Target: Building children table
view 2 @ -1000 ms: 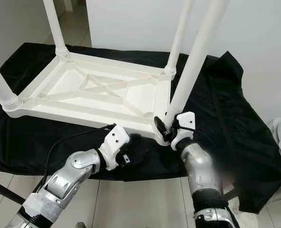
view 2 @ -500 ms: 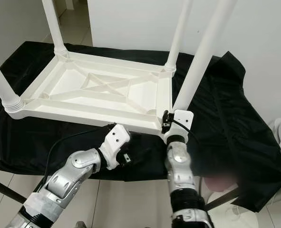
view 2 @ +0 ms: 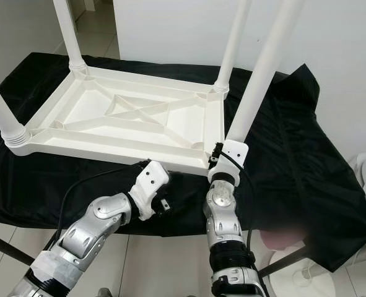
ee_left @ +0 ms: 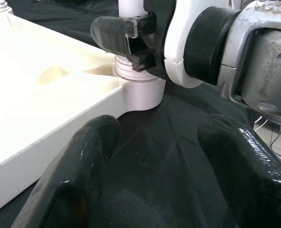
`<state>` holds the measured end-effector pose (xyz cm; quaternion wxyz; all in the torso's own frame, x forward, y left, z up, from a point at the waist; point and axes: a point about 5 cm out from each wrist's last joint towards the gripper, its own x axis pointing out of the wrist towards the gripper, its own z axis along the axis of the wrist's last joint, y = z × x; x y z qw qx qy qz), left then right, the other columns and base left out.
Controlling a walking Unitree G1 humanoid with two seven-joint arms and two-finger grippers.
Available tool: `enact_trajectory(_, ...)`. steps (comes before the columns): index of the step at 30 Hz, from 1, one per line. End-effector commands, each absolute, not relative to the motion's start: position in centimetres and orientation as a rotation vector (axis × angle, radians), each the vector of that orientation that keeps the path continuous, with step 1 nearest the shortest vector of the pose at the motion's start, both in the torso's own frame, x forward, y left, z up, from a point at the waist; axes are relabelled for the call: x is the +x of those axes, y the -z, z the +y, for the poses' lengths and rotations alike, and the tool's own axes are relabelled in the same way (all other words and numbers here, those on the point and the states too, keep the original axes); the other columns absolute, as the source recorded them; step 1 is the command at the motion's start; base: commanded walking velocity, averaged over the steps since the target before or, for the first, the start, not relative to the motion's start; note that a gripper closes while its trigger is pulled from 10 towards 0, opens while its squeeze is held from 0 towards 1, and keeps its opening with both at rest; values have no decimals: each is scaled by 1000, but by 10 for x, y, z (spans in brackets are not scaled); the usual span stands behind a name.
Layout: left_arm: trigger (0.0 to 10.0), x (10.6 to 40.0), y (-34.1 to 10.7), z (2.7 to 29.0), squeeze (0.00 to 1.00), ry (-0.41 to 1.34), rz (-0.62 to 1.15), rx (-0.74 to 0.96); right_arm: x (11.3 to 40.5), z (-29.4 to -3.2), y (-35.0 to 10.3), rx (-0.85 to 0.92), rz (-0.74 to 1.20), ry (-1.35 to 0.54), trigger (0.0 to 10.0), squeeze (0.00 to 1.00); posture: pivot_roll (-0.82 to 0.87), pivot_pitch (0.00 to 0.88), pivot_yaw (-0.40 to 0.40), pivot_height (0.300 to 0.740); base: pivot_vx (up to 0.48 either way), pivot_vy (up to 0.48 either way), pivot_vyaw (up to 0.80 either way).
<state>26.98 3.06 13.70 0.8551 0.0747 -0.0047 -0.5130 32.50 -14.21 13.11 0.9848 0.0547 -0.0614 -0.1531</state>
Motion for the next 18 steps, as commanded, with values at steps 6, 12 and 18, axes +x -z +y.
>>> enact_trajectory(6, 10000, 267, -139, 29, 0, 1108, -10, 154, 313, -146, -134, 156, -194, 178, 10000, 1000, 25, 68, -74, 740, 0, 0, 0)
enact_trajectory(12, 10000, 267, -141, 27, 0, 1115, -17, 155, 310, -155, -129, 135, -188, 97, 10000, 0, 20, 65, -71, 740, 0, 0, 0)
enact_trajectory(18, 10000, 268, -142, 26, 0, 1122, -21, 156, 308, -167, -130, 100, -235, -100, 10000, 0, 11, 62, -67, 740, 0, 0, 0)
